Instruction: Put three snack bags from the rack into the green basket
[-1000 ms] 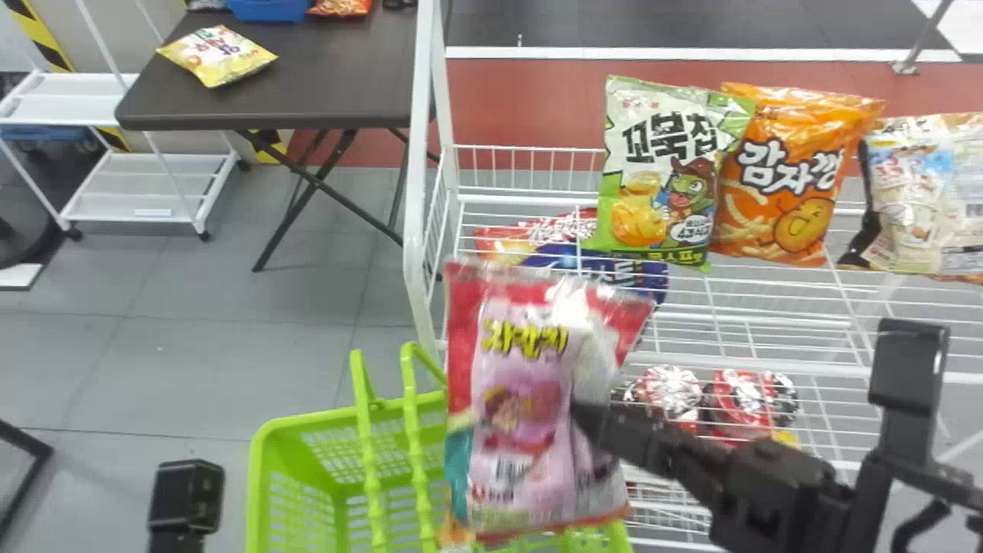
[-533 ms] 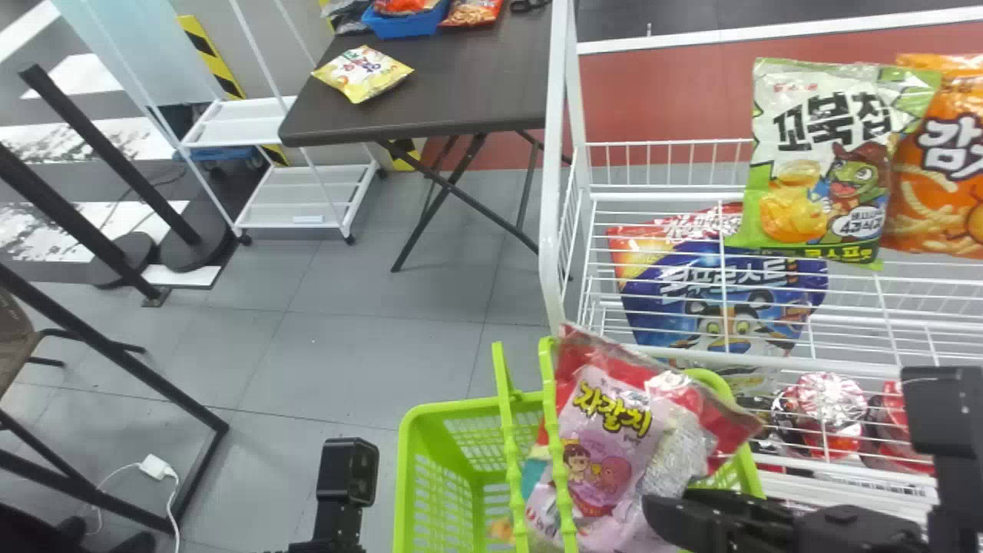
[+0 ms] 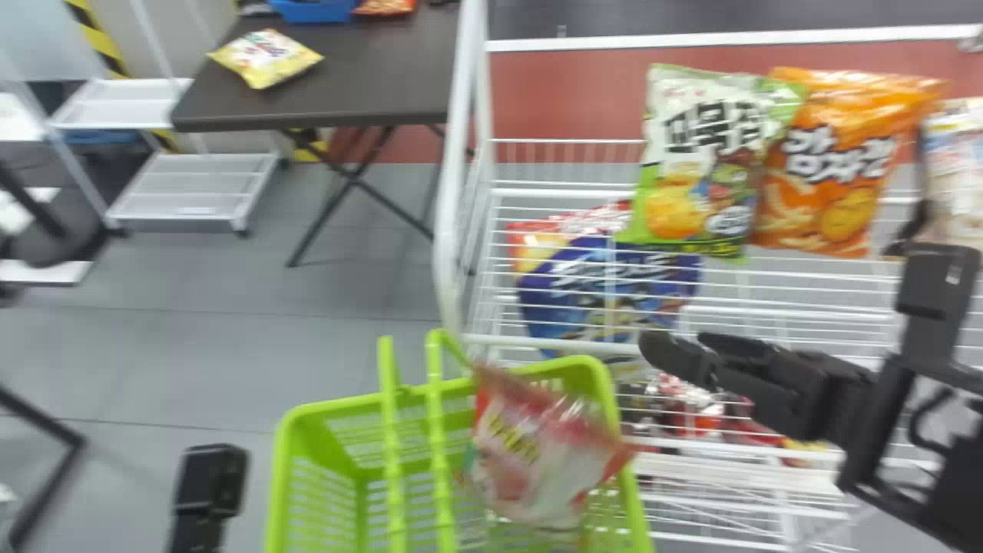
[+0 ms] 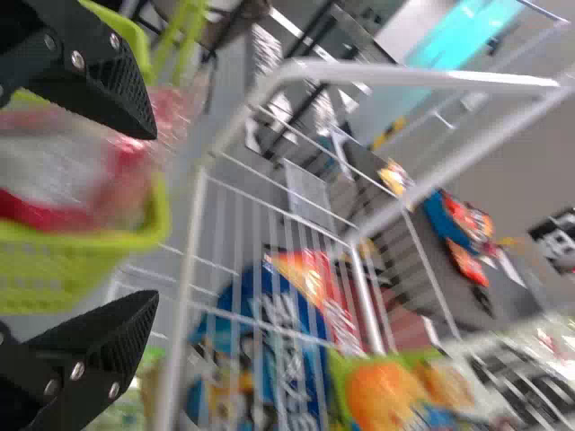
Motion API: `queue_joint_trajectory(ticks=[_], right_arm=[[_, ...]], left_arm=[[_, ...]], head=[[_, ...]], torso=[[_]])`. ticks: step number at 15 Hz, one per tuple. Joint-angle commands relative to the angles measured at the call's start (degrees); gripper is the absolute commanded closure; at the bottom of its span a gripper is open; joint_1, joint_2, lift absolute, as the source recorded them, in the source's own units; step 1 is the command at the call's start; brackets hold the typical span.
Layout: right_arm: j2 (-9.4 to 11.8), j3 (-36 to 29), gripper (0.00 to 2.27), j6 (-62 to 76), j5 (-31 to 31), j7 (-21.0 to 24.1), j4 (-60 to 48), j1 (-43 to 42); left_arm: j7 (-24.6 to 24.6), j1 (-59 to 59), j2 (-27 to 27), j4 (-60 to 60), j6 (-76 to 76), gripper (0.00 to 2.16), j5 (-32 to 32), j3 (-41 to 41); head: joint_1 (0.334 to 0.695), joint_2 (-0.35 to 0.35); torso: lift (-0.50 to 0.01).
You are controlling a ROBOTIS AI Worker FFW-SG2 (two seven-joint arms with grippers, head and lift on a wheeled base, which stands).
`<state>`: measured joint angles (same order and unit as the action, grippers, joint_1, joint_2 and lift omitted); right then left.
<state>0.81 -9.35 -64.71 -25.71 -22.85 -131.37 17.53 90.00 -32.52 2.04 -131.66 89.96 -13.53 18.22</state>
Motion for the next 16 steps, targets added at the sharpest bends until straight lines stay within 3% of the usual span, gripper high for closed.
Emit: queue_joint_trajectory(ticks=[1, 5, 9, 10, 11, 13, 14, 16], right_arm=[[0.07, -1.02, 0.07, 9.91, 3.03, 2.46, 6.48, -4.87], [0.33, 0.12, 0.07, 27.14, 8.92, 4.66, 22.30, -14.54], [0.51, 2.67, 0.14, 30.83, 11.82, 5.54, 36.01, -23.33], [0.68, 3.37, 0.31, 30.83, 11.91, 5.10, 38.03, -24.30], [0.68, 3.55, 0.64, 30.83, 11.73, 4.04, 38.65, -24.38], [0.68, 4.69, 1.76, 30.83, 11.29, 2.81, 38.65, -23.95], [0.68, 5.13, 2.22, 30.83, 11.12, 3.34, 37.86, -23.15], [0.68, 5.57, 2.25, 31.53, 11.20, 3.34, 35.75, -21.75]], left_arm=[[0.57, 0.00, 0.16, 0.00, 0.07, 2.15, 0.00, 0.06], [0.57, 0.53, 0.42, 0.00, 0.07, 2.15, 0.00, -0.21], [0.57, 1.40, 0.68, 0.18, 0.07, 2.15, 0.00, -0.21], [0.57, 1.67, 0.95, 0.18, 0.07, 2.15, -0.09, -0.21], [0.57, 2.02, 1.39, 0.44, 0.07, 2.15, -0.27, -0.21], [0.57, 2.20, 1.56, 0.61, 0.07, 2.15, -0.36, 0.15], [0.57, 2.20, 1.56, 0.70, 0.07, 2.15, -0.44, 0.50], [0.57, 2.11, 1.56, 0.97, 0.07, 2.15, -0.44, 0.76]], head=[[0.695, -0.022], [0.695, -0.143], [0.695, -0.163], [0.695, -0.158], [0.695, -0.141], [0.695, -0.120], [0.695, -0.110], [0.695, -0.093]], torso=[[0.000], [0.000], [0.000], [0.000], [0.000], [0.000], [0.000], [0.000]])
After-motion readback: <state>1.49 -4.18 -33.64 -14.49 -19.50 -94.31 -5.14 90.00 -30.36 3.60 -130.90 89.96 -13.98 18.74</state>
